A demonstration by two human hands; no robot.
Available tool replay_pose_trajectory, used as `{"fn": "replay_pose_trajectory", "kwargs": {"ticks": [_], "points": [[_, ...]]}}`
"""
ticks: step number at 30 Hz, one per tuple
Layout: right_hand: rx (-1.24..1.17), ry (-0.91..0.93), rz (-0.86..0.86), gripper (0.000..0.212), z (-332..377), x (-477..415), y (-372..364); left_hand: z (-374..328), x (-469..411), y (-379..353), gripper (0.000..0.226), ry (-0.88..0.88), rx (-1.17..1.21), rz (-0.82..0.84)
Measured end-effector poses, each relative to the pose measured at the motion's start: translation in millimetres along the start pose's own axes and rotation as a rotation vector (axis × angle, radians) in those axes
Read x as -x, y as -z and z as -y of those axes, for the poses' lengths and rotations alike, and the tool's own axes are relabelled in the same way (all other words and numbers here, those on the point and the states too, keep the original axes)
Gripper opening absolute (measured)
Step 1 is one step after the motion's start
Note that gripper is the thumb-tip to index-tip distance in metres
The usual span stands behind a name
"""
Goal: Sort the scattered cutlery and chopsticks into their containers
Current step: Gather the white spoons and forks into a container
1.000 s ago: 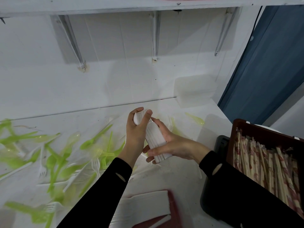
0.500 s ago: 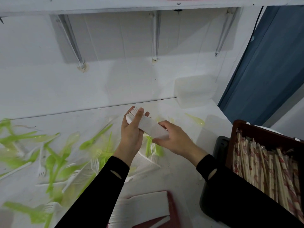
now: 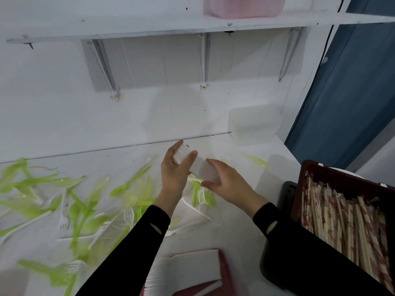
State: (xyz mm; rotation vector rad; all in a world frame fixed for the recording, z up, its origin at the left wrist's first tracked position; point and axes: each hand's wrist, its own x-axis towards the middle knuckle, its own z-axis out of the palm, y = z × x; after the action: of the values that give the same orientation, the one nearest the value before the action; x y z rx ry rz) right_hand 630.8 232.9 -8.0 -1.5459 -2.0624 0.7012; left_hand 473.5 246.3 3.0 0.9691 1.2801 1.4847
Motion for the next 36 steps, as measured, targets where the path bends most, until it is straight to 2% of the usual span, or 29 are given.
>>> {"fn": "replay_pose_trajectory", "kwargs": {"ticks": [5,8,9,10,12,14,15,18,21,24,31,36], "points": [[-0.021,0.083,-0.028,0.068,13,3,-3,-17,21,18,0.048,0.000,-0.059,0.063],[-0.140,0.034,-0.036,0.061,11,3,5,-30,40,45,0.080,0.052,-0.199,0.253],[-0.188,0.008,-0.038,0.059,10,4,8,-36,49,56,0.084,0.062,-0.261,0.293],[-0.249,-0.020,-0.039,0.058,8,4,12,-41,58,66,0.080,0.052,-0.327,0.324],[-0.393,-0.050,-0.003,0.058,12,7,21,-51,77,84,0.050,0.008,-0.421,0.380],[-0.513,-0.047,0.091,0.059,26,16,29,-54,96,98,0.021,0.008,-0.462,0.487],[-0.557,-0.042,0.139,0.060,34,22,31,-53,107,104,0.014,0.021,-0.503,0.556],[-0.644,-0.033,0.257,0.059,54,44,34,-42,126,115,0.007,-0.032,-0.802,0.846],[-0.676,-0.014,0.353,0.056,69,67,32,-22,139,122,0.021,-0.238,-1.225,1.107],[-0.652,0.004,0.451,0.055,78,88,30,-6,153,123,0.036,-0.363,-1.548,1.165],[-0.381,0.007,0.574,0.058,83,117,21,13,166,116,0.053,-0.448,-1.902,1.133],[-0.396,0.015,0.623,0.057,79,127,20,14,163,119,0.028,-0.418,-1.835,1.156]]}}
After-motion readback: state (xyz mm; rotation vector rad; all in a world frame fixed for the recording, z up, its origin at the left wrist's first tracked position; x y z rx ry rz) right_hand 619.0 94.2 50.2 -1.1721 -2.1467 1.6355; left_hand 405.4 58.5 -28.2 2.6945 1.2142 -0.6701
